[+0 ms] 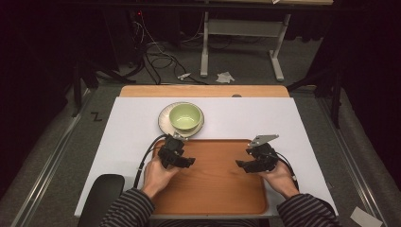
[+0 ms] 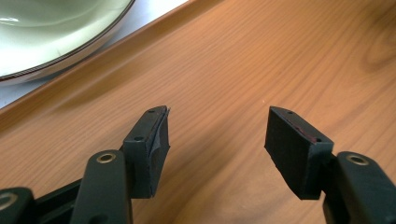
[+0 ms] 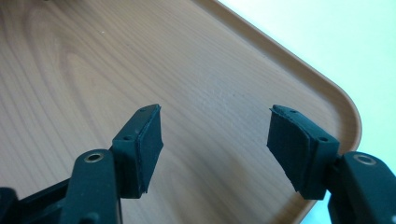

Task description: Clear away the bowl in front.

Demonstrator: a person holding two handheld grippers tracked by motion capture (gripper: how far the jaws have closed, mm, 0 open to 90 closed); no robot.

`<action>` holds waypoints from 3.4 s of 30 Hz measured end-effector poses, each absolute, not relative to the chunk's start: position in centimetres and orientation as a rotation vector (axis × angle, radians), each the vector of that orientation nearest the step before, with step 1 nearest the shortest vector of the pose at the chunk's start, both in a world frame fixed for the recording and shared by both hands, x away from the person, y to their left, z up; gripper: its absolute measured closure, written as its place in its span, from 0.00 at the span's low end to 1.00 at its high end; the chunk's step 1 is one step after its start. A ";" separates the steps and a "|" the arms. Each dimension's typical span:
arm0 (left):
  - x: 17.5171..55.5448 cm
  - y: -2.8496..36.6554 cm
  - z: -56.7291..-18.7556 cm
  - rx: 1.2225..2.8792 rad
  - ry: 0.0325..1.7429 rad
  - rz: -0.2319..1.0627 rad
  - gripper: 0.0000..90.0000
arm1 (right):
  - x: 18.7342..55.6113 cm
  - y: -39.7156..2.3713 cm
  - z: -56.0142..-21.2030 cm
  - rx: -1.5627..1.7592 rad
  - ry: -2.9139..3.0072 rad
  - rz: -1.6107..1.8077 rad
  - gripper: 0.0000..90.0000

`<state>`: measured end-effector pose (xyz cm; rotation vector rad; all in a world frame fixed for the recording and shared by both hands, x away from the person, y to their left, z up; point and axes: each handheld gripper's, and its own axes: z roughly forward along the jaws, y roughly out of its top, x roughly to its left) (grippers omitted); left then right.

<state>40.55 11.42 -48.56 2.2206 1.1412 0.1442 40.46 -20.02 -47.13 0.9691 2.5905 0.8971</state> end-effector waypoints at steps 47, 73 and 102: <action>41.7 12.9 -46.2 2.147 1.160 0.053 0.43 | 40.7 -19.5 -47.6 0.950 2.632 0.863 0.41; 47.4 15.8 -41.9 2.109 1.286 0.162 0.44 | 40.6 -19.5 -47.6 0.939 2.633 0.838 0.41; 53.7 16.7 -42.7 2.122 1.476 0.196 0.47 | 40.4 -19.2 -47.7 0.936 2.645 0.825 0.41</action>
